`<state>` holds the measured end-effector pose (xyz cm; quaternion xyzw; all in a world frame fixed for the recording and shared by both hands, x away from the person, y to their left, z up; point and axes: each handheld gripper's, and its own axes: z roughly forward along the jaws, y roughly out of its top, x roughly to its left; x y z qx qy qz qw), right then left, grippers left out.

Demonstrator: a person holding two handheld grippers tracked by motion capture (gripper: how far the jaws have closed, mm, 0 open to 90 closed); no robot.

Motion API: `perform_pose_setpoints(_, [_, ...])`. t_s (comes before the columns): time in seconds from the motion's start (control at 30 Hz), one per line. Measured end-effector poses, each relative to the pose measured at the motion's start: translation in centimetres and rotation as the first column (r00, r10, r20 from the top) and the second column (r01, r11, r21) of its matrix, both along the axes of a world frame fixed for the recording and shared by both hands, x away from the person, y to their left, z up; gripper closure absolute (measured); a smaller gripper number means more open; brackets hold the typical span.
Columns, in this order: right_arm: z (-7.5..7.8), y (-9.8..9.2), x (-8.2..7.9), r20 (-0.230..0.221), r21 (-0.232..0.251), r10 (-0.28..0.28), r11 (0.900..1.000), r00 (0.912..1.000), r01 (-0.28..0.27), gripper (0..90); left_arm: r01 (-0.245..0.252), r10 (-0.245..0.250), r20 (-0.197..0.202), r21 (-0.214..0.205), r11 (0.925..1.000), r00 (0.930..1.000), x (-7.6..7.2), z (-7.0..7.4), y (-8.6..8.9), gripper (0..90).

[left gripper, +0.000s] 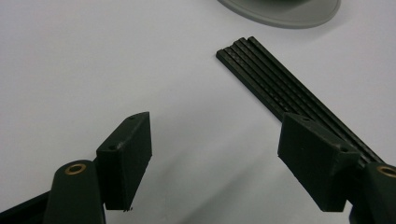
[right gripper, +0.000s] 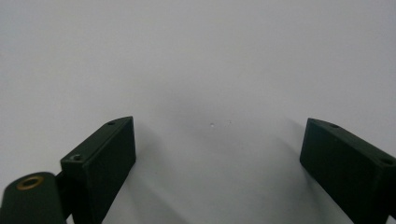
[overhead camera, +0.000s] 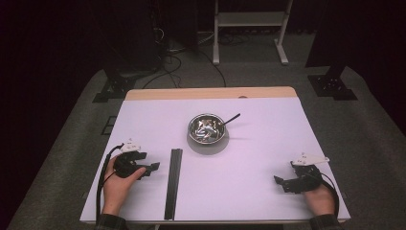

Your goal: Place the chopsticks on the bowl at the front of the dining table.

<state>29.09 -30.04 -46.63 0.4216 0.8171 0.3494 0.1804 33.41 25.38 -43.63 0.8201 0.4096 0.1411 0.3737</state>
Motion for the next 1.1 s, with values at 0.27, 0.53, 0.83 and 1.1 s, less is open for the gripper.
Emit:
perform_pose_setpoints(0.27, [0.0, 0.0, 0.0, 0.000, 0.000, 0.000, 1.0000, 1.0000, 0.000, 9.0, 0.009, -0.009, -0.005, 0.007, 0.9999, 0.9999, 1.0, 0.1, -1.1, 23.2])
perform_pose_setpoints(0.53, [0.0, 0.0, 0.0, 0.000, 0.000, 0.000, 1.0000, 1.0000, 0.000, 9.1, 0.009, -0.009, 0.001, 0.021, 0.9997, 1.0000, 1.8, 0.3, -1.8, 23.1])
perform_pose_setpoints(0.83, [0.0, 0.0, 0.0, 0.001, 0.000, 0.001, 1.0000, 1.0000, -0.001, 9.1, 0.018, -0.018, 0.002, 0.030, 0.9994, 0.9998, 2.6, 0.2, -2.6, 23.3])
perform_pose_setpoints(1.1, [0.0, 0.0, 0.0, 0.000, 0.000, 0.000, 1.0000, 1.0000, 0.000, 9.1, 0.010, -0.010, 0.003, 0.044, 0.9990, 0.9999, 3.6, 0.2, -3.0, 23.3])
